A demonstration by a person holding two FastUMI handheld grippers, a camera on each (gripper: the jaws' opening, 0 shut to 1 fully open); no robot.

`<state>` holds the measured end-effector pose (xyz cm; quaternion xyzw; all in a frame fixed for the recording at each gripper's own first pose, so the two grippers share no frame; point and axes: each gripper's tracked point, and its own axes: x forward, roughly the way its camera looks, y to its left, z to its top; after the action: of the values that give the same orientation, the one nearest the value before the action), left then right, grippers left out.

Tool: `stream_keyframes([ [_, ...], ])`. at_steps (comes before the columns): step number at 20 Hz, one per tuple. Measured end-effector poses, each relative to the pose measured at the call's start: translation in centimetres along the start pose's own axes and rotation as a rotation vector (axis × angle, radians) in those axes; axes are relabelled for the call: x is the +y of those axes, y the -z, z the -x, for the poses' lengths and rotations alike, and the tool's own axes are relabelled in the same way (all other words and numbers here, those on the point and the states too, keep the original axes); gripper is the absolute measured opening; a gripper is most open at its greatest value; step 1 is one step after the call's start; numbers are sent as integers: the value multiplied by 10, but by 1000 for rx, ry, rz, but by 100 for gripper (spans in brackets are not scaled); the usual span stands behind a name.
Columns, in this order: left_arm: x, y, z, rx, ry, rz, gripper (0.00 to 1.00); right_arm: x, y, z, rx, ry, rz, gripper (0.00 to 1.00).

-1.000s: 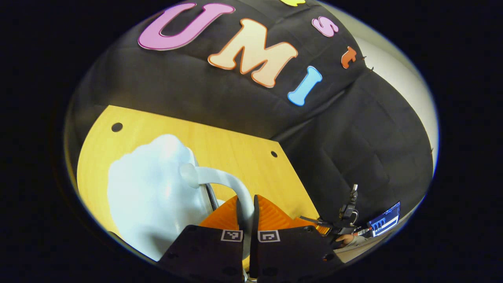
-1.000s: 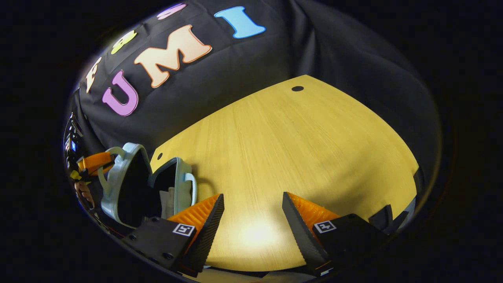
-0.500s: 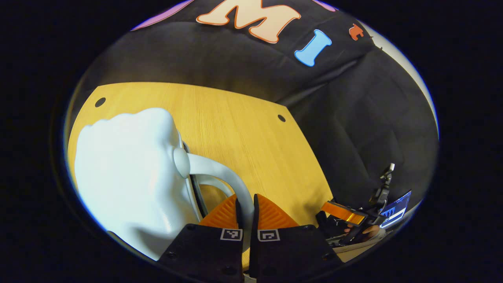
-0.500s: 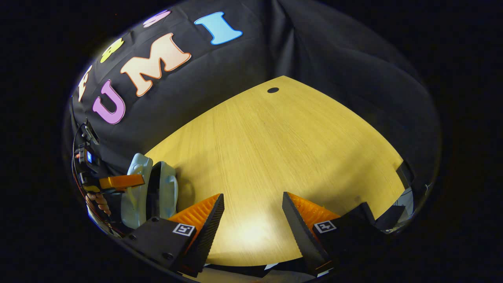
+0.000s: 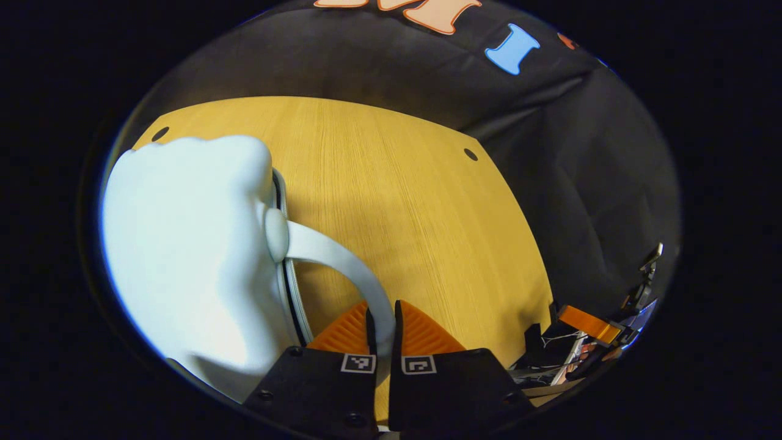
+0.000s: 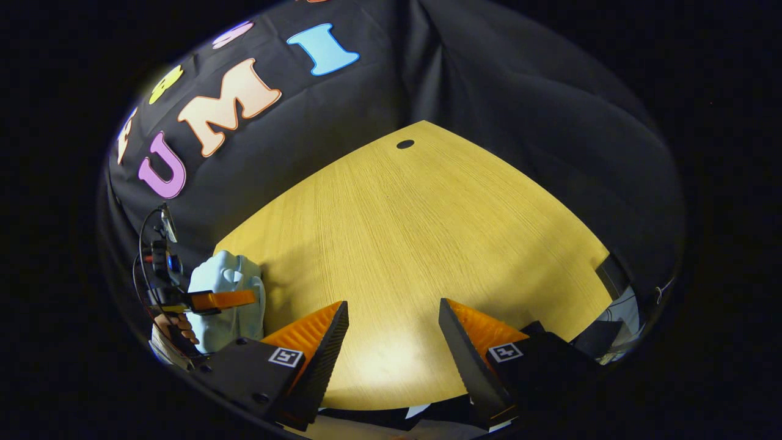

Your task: First open the suitcase, pack the skin care products into it, and then close the suitcase.

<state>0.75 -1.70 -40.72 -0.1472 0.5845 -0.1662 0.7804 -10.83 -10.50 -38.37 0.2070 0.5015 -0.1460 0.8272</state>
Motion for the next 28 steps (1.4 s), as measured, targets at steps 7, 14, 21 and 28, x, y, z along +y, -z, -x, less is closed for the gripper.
stream_keyframes([
  [7,-13,-7,0,-127,-228,-167,64,-1,-13,-4,6,-76,43,94],
  [14,-46,-64,117,-519,-322,-127,82,28,-24,-8,1,-186,192,94],
  [21,-51,-92,265,-887,-536,-247,93,130,-88,70,-366,-344,279,95],
  [28,-60,-69,327,-1014,-530,-213,92,193,-112,149,-685,-375,399,99],
])
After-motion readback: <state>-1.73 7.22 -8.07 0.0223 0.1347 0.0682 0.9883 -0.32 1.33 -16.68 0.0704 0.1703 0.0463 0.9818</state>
